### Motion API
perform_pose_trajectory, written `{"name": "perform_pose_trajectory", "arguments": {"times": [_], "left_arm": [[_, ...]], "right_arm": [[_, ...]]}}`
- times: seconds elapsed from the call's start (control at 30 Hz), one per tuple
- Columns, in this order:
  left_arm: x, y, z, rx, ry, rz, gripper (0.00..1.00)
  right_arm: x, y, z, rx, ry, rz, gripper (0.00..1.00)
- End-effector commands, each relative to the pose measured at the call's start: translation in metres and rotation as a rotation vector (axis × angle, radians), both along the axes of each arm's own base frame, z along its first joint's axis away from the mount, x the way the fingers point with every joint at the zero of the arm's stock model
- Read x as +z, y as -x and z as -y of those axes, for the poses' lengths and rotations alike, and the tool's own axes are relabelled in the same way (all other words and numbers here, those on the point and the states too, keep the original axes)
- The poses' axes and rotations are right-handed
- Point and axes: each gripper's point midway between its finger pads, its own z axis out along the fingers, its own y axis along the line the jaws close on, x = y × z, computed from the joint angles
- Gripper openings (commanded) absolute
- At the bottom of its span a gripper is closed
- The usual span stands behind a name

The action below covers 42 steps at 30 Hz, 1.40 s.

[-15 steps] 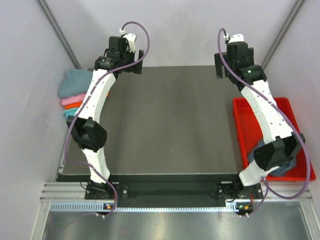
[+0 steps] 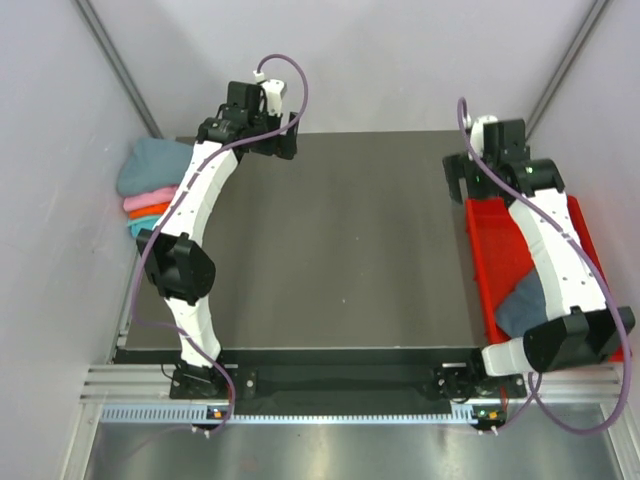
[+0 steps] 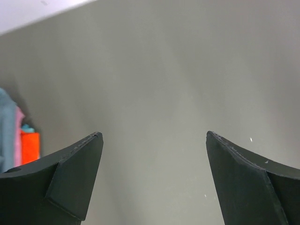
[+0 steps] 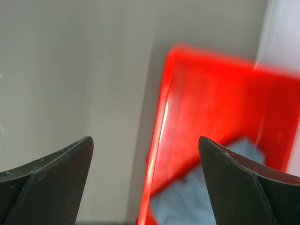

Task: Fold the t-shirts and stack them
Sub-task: Grab the tshirt from the pile

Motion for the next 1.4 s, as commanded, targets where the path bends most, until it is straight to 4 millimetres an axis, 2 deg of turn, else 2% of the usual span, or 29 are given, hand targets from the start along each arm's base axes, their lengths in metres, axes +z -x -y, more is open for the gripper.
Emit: {"name": "perform_pose_trajectory", "arguments": {"times": [0.0,0.1,0.23,0.37,0.47,0.53,0.67,0.9,1.13,1.2,1.23,1.27,1.3,1.33,1.37], "left_arm": [[0.024,0.014,0.008,-0.045,0.046,0.035,0.95],[0.021,0.015,0.011,-0.057,0.054,0.023,0.95],[0.008,0.017,0.018,-0.085,0.073,-0.018,0.95],[0.006,0.016,0.025,-0.098,0.111,-0.036,0.94],[0.008,0.011,0.028,-0.102,0.118,-0.03,0.94],[0.011,0.009,0.03,-0.104,0.123,-0.023,0.94],[0.015,0.009,0.035,-0.122,0.147,-0.022,0.94],[0.016,0.01,0.039,-0.138,0.166,-0.028,0.94],[0.016,0.009,0.039,-0.138,0.166,-0.027,0.94],[0.016,0.009,0.039,-0.139,0.163,-0.025,0.94],[0.016,0.009,0.039,-0.138,0.162,-0.023,0.94],[0.016,0.008,0.038,-0.137,0.159,-0.02,0.94],[0.016,0.008,0.038,-0.135,0.156,-0.019,0.94],[0.016,0.008,0.037,-0.133,0.155,-0.018,0.94],[0.015,0.007,0.037,-0.131,0.152,-0.019,0.94]], "right_arm": [[-0.055,0.076,0.01,0.036,-0.012,-0.227,0.93],[-0.078,0.105,0.028,-0.014,-0.002,-0.284,0.91],[-0.069,0.109,0.056,-0.096,0.053,-0.268,0.92],[-0.075,0.12,0.105,-0.276,0.098,-0.374,0.93],[-0.093,0.131,0.143,-0.396,0.13,-0.496,0.92],[-0.107,0.145,0.157,-0.433,0.132,-0.567,0.92],[-0.135,0.16,0.171,-0.463,0.174,-0.652,0.92],[-0.162,0.149,0.187,-0.493,0.205,-0.701,0.94],[-0.176,0.142,0.201,-0.503,0.249,-0.744,0.92],[-0.176,0.14,0.203,-0.503,0.251,-0.749,0.86],[-0.176,0.139,0.203,-0.498,0.247,-0.75,0.79],[-0.177,0.138,0.202,-0.489,0.237,-0.752,0.62],[-0.176,0.136,0.202,-0.492,0.234,-0.747,0.53],[-0.177,0.136,0.201,-0.49,0.228,-0.75,0.39],[-0.178,0.135,0.201,-0.488,0.224,-0.75,0.33]]}}
